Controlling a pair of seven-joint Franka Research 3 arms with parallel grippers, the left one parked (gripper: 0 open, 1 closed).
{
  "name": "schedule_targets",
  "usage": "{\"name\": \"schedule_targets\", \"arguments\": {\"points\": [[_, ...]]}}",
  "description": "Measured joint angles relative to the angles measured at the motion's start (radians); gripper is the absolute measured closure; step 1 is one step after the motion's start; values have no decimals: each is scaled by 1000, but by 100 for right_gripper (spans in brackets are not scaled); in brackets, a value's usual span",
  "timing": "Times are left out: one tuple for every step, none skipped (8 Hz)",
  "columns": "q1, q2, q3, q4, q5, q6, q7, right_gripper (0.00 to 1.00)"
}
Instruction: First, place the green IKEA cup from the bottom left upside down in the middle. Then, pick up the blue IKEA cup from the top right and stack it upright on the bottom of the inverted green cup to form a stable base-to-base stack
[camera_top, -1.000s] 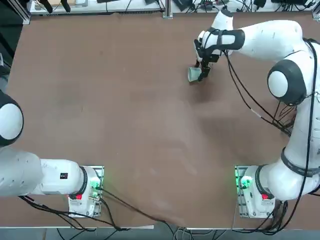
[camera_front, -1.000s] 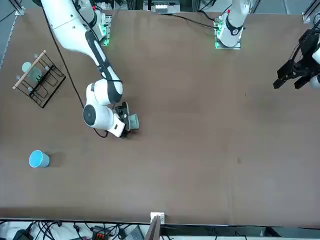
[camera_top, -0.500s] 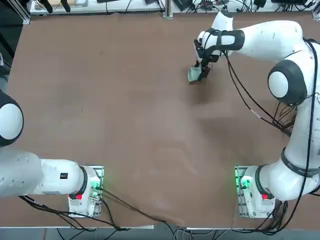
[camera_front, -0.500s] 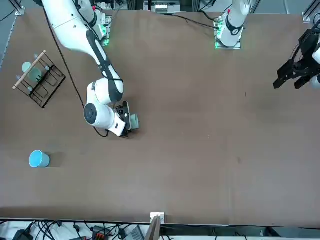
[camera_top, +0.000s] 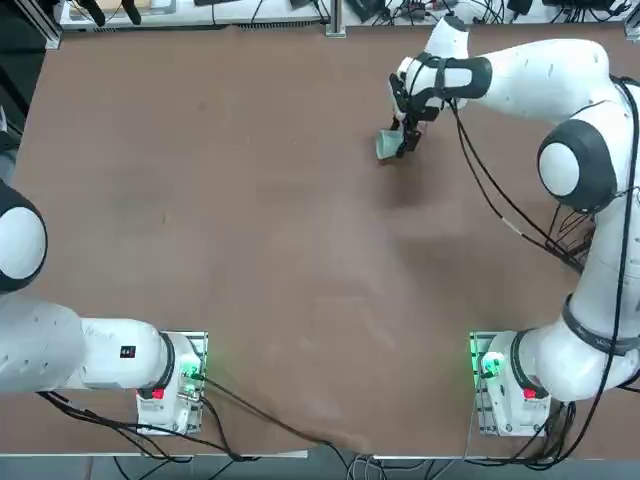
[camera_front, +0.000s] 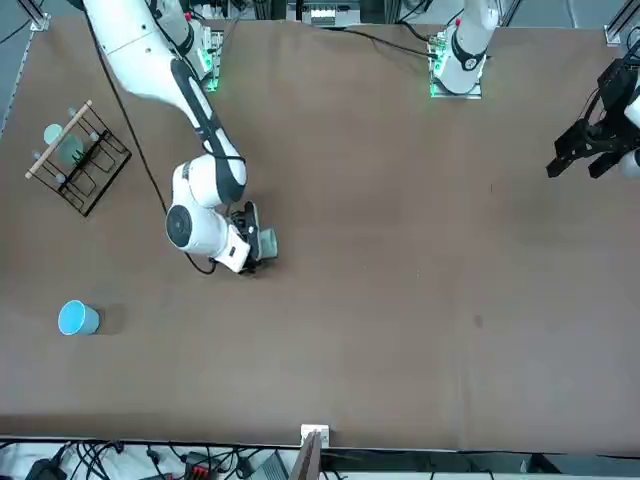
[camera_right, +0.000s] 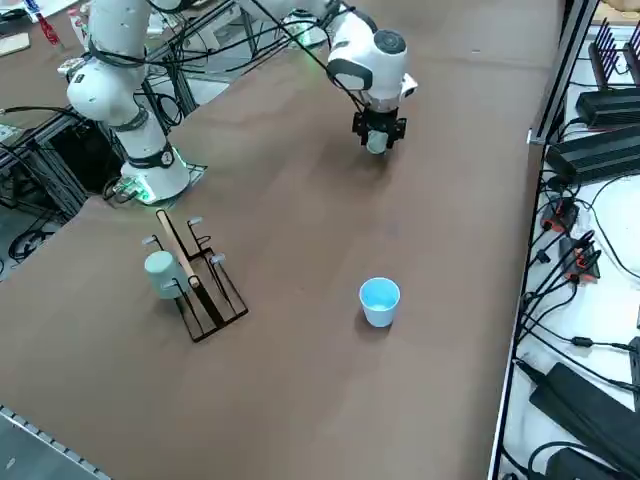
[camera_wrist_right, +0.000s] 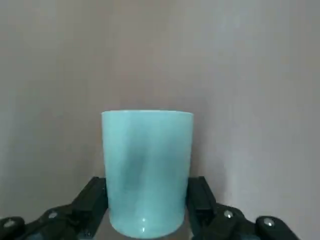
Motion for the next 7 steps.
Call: {"name": "schedule_targets", "arguments": {"points": [[-6,-27,-24,6,0,-22,-1,14],[-12,-52,-46,16,-6,-61,-5,14],[-15,-75,-69,31,-19,-111,-7,14],[-15,-95,-99,51,-46,-171,-7,14],[-15,-110,-139,74,-91,-244,-4,14],[-17,-116,-179,98,-153,-327,11,14],[-19,-117,-212,121,-224,-404,46,14]]}}
